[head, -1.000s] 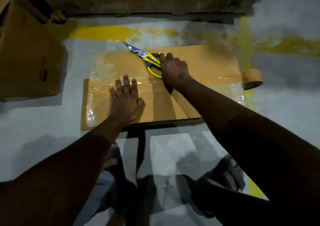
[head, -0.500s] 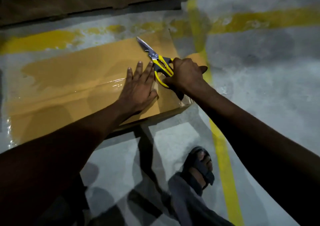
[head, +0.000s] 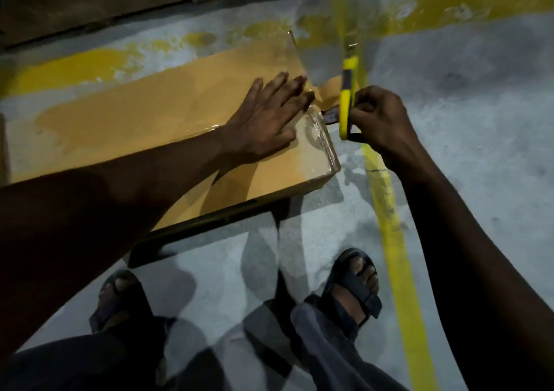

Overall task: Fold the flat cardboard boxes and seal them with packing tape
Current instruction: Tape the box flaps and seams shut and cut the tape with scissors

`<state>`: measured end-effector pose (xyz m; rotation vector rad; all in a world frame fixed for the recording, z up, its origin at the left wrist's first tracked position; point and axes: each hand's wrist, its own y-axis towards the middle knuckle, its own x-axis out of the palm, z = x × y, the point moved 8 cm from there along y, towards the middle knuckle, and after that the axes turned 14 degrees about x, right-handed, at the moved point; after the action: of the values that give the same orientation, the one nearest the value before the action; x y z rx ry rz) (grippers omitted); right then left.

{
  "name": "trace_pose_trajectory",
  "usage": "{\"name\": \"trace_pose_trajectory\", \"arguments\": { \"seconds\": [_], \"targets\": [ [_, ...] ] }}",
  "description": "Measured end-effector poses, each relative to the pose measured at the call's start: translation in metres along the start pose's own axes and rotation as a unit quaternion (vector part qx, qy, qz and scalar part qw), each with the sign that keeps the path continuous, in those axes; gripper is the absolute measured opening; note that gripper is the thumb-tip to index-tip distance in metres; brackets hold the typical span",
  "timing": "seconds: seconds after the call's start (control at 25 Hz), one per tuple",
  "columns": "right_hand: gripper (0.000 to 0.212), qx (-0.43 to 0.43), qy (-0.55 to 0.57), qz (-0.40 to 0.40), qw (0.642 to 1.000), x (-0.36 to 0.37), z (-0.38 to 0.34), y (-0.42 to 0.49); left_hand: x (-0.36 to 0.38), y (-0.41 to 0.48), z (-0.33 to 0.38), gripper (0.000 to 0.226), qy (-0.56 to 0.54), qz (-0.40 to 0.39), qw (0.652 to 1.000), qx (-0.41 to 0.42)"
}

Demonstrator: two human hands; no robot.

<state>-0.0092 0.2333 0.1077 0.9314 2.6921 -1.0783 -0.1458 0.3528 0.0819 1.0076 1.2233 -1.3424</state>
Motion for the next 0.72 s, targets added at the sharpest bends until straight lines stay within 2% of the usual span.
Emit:
{"name": "trace_pose_trajectory", "arguments": {
  "seconds": [0.08, 0.12, 0.24, 0.4, 0.6, 0.72],
  "targets": [
    [0.014, 0.029, 0.176, -0.034, 0.983, -0.007, 0.009, 0.003, 0.001, 0.012, -0.003, 0.07, 0.002, 0.0, 1.0, -0.01],
    [0.013, 0.029, 0.208, -0.019, 0.978, -0.012, 0.012, 0.006, 0.002, 0.014, -0.002, 0.07, 0.01, 0.003, 1.0, -0.013],
    [0.019, 0.062, 0.241, 0.045, 0.968, -0.016, 0.034, 0.016, 0.005, 0.014, 0.002, 0.07, 0.03, 0.012, 0.999, -0.011],
    [0.037, 0.11, 0.226, 0.02, 0.968, 0.006, 0.048, 0.026, 0.005, 0.014, 0.005, 0.069, 0.028, 0.016, 0.999, -0.008],
    [0.024, 0.125, 0.259, 0.044, 0.957, 0.017, 0.044, 0.031, 0.006, 0.014, 0.002, 0.067, 0.02, 0.013, 1.0, -0.01],
    [0.019, 0.155, 0.354, 0.051, 0.921, 0.03, 0.043, 0.035, 0.005, 0.014, 0.004, 0.067, 0.013, 0.012, 1.0, -0.005]
  ]
}}
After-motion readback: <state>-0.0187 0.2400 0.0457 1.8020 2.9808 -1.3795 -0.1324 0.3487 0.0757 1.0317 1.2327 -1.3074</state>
